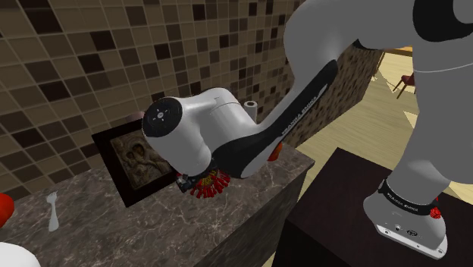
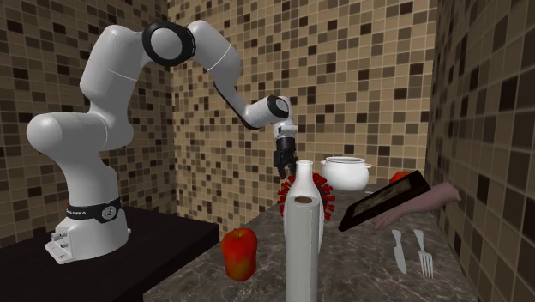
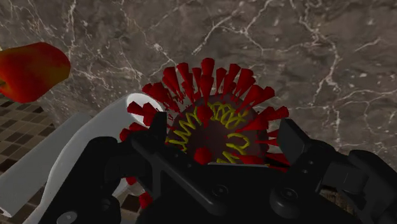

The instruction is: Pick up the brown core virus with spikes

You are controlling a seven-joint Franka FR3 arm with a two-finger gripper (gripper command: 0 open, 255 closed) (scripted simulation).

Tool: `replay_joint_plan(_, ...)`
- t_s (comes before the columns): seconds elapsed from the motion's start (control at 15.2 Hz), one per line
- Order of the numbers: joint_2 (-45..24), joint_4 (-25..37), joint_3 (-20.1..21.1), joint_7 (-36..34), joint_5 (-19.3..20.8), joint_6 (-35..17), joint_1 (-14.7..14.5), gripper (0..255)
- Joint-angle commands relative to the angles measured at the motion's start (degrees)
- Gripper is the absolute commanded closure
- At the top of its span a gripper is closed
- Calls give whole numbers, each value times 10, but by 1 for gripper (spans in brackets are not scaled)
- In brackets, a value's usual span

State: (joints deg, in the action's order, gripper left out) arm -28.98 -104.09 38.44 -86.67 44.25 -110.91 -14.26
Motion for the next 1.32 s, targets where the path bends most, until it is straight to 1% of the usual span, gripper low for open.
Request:
replay_joint_plan(0.0, -10, -1, -5, -8, 9, -7, -4, 0)
replay_joint_plan(0.2, -28, -3, -13, -21, 23, -21, -9, 0)
replay_joint_plan(0.33, -28, -4, -13, -21, 23, -21, -9, 0)
replay_joint_plan(0.4, -27, -4, -13, -21, 23, -21, -9, 255)
replay_joint_plan(0.99, -28, -3, -13, -21, 23, -21, -9, 255)
replay_joint_plan(1.25, -8, 0, -4, -6, 7, -5, -3, 255)
